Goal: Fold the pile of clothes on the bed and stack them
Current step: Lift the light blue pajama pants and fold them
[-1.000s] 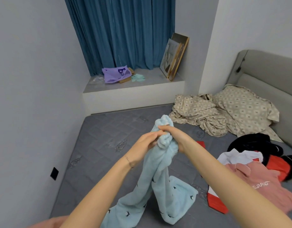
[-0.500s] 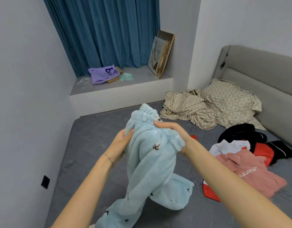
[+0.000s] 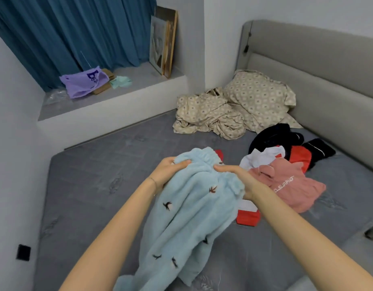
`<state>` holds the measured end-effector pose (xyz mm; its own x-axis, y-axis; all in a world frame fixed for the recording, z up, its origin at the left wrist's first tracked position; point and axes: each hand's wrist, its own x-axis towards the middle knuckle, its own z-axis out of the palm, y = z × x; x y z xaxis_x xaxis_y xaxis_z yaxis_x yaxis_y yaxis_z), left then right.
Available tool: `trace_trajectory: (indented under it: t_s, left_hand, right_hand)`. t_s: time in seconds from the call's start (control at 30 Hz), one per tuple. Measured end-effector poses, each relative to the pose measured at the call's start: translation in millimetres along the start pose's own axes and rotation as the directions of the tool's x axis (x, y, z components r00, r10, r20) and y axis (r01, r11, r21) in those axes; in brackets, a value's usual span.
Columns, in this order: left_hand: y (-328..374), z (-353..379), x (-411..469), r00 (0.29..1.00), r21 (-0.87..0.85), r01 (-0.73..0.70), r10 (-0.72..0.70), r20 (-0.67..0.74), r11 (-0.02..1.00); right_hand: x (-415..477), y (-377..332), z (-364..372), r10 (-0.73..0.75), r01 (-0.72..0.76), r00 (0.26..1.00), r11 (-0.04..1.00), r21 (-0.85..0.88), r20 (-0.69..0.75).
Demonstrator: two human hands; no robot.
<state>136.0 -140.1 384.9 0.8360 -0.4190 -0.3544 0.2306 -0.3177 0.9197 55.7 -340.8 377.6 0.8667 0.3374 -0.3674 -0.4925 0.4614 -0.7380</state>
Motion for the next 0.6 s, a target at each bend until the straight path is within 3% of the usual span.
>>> trace_trajectory:
  t_s: [0.1, 0.3, 0.4, 0.5, 0.6]
  left_hand:
    - [-48.9, 49.9, 66.4, 0.994, 0.073, 0.111, -0.110, -0.010, 0.991]
    - [-128.2, 128.4, 189.7, 0.998, 0.218, 0.057, -0.052, -0.026, 0.974]
    - [-175.1, 159.5, 241.3, 0.999, 0.367, 0.010, 0.009, -0.049, 0.930]
    - [-227.8, 178.3, 268.9, 0.998, 0.534, 0.007, 0.030, -0.061, 0.846]
    - [-289.5, 183.1, 273.2, 0.997, 0.563, 0.028, 0.020, -0.078, 0.826]
  right_hand:
    - [19.6, 16.5, -79.4, 0.092, -0.105, 0.990, 0.987, -0.122, -0.110]
    - [66.2, 49.0, -223.2, -0.056, -0.146, 0.920, 0.870, -0.471, -0.388]
    - [84.6, 68.2, -289.6, -0.162, -0.222, 0.838, 0.770, -0.597, -0.520]
    - [106.2, 89.9, -346.8, -0.249, -0.281, 0.716, 0.752, -0.596, -0.652]
    - [142.9, 122.8, -396.0, -0.357, -0.457, 0.605, 0.576, -0.678, -0.712]
